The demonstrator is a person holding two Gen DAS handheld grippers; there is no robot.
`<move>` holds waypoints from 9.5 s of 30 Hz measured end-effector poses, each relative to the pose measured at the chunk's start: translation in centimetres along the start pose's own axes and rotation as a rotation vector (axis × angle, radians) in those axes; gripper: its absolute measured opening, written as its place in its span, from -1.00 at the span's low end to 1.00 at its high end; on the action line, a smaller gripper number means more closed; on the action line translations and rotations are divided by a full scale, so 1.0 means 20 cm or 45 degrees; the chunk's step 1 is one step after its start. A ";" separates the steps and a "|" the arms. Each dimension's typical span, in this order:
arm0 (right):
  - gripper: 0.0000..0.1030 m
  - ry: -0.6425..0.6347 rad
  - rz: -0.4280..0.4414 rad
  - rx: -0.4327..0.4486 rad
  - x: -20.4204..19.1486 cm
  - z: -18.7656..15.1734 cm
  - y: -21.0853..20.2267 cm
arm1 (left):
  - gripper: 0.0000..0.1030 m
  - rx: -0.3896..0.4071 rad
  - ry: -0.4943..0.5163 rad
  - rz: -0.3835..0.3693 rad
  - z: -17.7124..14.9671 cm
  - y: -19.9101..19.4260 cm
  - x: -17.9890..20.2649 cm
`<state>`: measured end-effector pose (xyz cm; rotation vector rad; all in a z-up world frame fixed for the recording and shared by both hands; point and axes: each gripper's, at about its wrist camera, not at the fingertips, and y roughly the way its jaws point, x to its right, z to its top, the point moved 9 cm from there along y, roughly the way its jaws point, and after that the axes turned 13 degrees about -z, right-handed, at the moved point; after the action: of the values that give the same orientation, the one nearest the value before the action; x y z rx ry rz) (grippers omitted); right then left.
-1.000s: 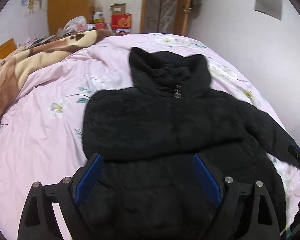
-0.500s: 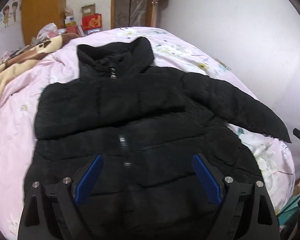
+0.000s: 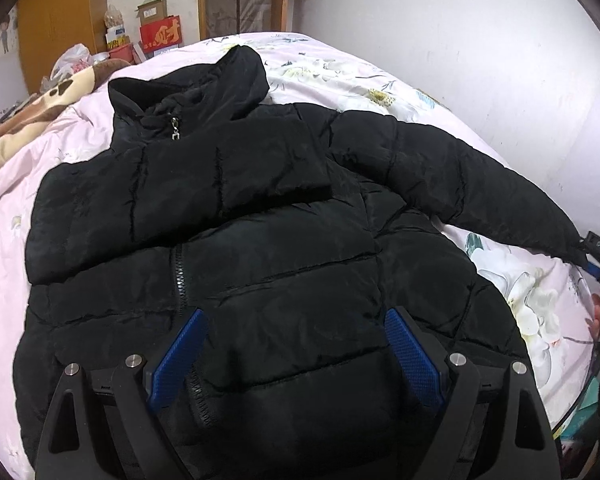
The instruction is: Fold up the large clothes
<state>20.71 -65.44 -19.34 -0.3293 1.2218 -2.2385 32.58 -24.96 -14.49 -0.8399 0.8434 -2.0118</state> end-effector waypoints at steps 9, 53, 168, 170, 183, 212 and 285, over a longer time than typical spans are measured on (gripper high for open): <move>0.29 0.001 -0.032 -0.003 -0.01 0.01 0.02 | 0.77 -0.037 -0.020 0.000 -0.03 0.07 -0.05; -0.60 -0.815 0.608 0.400 -2.01 -0.41 -1.05 | 0.77 0.205 -0.200 0.152 0.14 -0.47 -0.86; 0.75 -0.839 0.249 0.038 -1.95 -0.56 0.02 | -0.36 0.055 -0.375 0.294 0.26 0.15 -1.44; 0.75 -0.830 0.237 0.023 -1.94 -0.55 0.00 | -0.23 0.050 -0.353 0.321 0.26 0.12 -1.43; 0.75 -0.607 0.429 0.109 -1.91 -0.19 -0.37 | 0.52 0.144 -0.455 0.205 0.41 -0.24 -1.54; -0.26 -0.681 0.497 -0.240 -3.05 0.14 0.27 | -0.12 0.102 -0.597 0.113 1.47 0.53 -2.08; -0.16 -1.060 0.577 0.214 -2.40 -0.69 -0.65 | 0.30 0.027 -0.437 -0.043 0.47 -0.01 -1.25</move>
<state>48.62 -22.49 -13.62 -0.7376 0.5755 -1.5310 51.70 -6.41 -15.73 -1.1526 0.6142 -1.8291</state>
